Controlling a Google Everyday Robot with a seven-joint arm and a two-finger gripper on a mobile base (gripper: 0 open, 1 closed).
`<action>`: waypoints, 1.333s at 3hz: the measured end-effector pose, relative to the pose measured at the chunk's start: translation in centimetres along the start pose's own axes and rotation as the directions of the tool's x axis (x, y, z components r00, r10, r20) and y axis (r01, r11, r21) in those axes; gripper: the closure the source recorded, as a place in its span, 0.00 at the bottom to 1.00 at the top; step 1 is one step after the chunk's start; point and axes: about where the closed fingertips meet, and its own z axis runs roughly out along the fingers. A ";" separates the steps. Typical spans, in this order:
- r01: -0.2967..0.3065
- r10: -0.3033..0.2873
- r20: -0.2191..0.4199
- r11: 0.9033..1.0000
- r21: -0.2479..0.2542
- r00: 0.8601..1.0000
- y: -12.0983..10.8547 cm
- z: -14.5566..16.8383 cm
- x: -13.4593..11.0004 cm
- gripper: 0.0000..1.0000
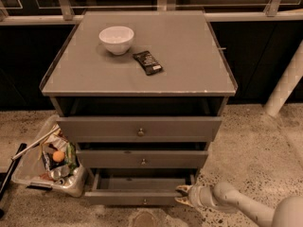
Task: Open bottom drawer
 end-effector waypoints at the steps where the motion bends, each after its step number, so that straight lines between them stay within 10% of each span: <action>1: -0.013 0.013 0.002 1.000 0.011 1.000 1.3 -1.4 0.1 1.00; 4: -0.024 0.024 0.009 1.000 0.015 1.000 2.1 -2.0 0.1 0.34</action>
Offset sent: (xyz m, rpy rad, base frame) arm -0.0816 -0.0486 0.0295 0.0659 0.0112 -0.0808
